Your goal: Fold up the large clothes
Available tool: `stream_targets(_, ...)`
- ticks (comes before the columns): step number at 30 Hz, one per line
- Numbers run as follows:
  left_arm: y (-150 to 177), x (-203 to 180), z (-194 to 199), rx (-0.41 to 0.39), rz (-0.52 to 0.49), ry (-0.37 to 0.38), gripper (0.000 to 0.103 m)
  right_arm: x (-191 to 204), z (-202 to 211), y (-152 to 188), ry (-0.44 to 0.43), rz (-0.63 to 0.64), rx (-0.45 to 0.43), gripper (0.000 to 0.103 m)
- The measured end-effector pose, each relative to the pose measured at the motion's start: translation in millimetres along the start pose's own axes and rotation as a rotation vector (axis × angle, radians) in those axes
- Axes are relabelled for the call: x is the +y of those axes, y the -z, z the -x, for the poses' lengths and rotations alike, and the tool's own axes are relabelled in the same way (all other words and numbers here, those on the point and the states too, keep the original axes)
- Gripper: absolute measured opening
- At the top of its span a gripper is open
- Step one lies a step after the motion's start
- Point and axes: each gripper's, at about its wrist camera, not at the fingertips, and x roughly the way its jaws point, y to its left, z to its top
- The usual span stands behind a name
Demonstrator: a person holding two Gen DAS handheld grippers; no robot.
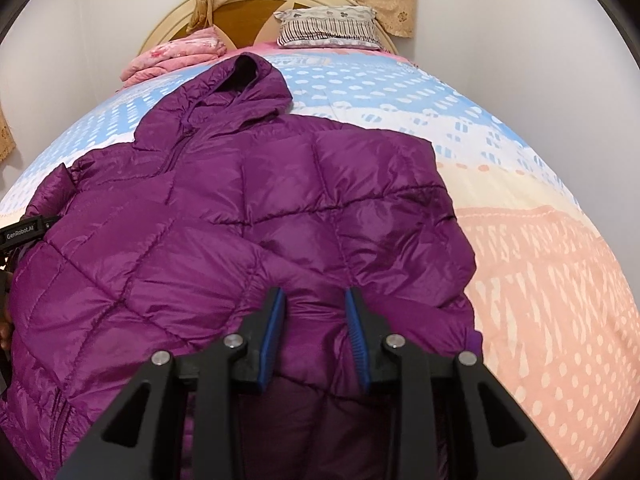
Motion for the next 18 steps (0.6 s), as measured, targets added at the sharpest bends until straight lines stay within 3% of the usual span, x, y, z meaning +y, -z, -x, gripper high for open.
stream_targets(7,-1,-1,3,-0.006,-0.013,-0.019,0.093,3,0,1,0.016,0.016,0.000,0.034)
stream_targets(11,-4,-3,22,-0.029,-0.046,-0.074,0.093,2,3,0,0.007,0.012,0.005,0.035)
stream_targets(18,-42,9,89,-0.199,0.004,0.041,0.093,-17,40,-32,-0.022,-0.062,-0.103,0.035)
